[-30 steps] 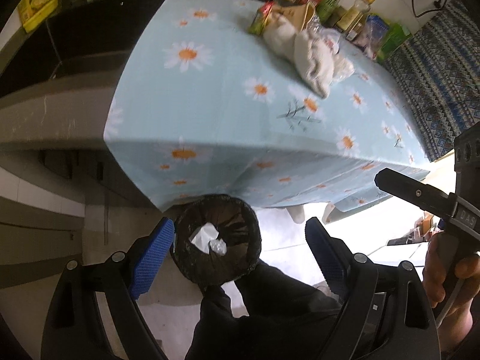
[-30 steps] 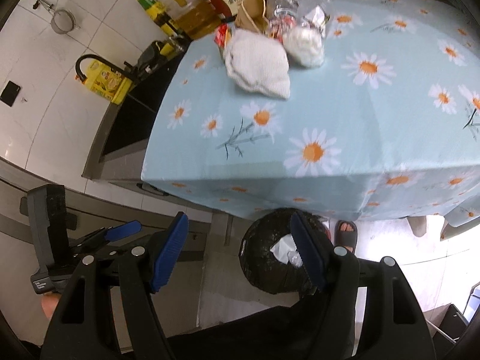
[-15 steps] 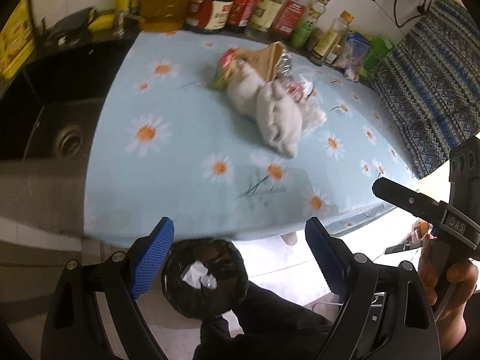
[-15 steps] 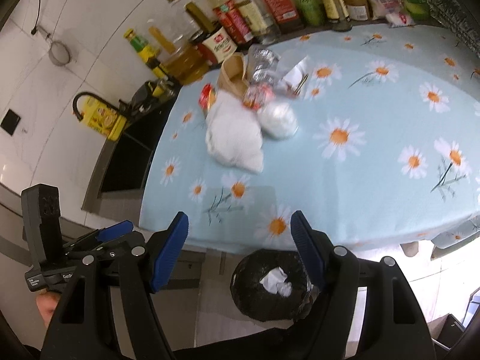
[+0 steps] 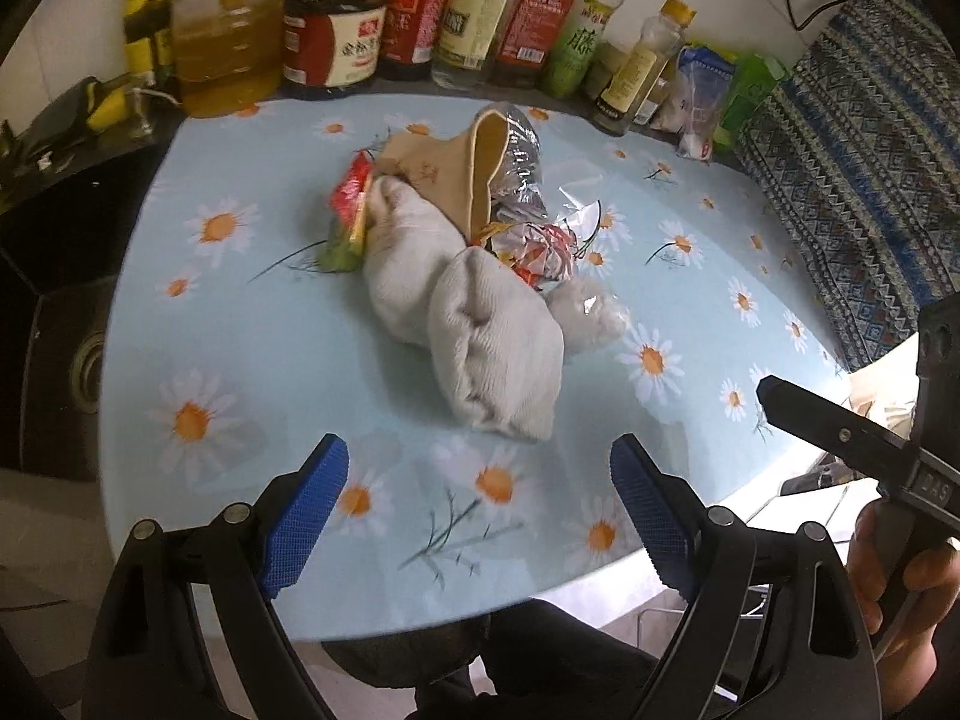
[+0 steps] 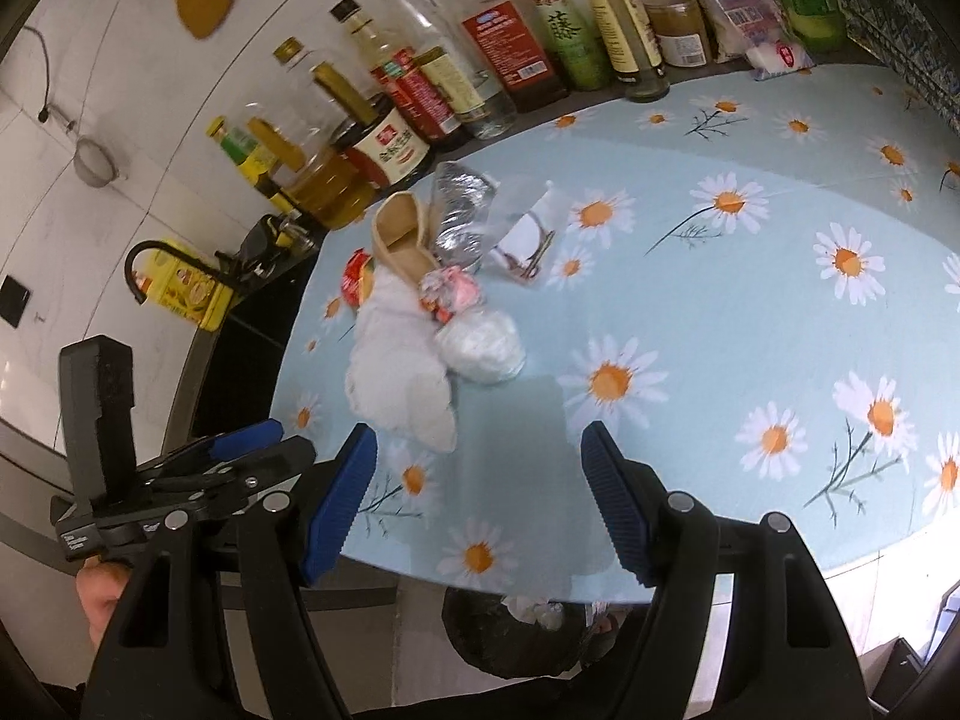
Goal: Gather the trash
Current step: 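Move the left tool to the grey towel and close on it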
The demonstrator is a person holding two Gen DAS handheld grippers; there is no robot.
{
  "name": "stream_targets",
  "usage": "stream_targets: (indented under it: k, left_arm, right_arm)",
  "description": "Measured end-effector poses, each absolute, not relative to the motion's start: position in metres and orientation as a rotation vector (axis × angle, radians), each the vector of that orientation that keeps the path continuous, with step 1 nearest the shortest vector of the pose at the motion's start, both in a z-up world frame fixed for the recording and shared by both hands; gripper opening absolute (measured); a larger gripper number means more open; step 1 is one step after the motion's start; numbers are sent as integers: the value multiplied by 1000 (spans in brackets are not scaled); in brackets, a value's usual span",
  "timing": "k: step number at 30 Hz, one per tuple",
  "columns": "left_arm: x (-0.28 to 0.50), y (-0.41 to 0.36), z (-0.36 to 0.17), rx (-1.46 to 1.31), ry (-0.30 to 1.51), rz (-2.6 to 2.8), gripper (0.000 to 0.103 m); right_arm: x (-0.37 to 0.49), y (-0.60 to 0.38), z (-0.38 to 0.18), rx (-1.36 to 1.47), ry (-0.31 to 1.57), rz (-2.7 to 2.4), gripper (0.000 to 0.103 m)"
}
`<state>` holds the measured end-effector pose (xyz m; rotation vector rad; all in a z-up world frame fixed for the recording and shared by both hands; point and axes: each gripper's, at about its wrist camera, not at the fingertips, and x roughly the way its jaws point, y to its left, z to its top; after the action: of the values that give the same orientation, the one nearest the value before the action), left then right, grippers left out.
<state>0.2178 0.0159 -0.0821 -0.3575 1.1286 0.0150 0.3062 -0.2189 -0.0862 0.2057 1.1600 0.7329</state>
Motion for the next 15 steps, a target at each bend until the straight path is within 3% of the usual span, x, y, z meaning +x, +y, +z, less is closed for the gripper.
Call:
stream_targets:
  k: [15]
  left_arm:
    - [270,17,-116,-376,1186,25,85]
  right_arm:
    - [346,-217,-108,216,1214,742,70]
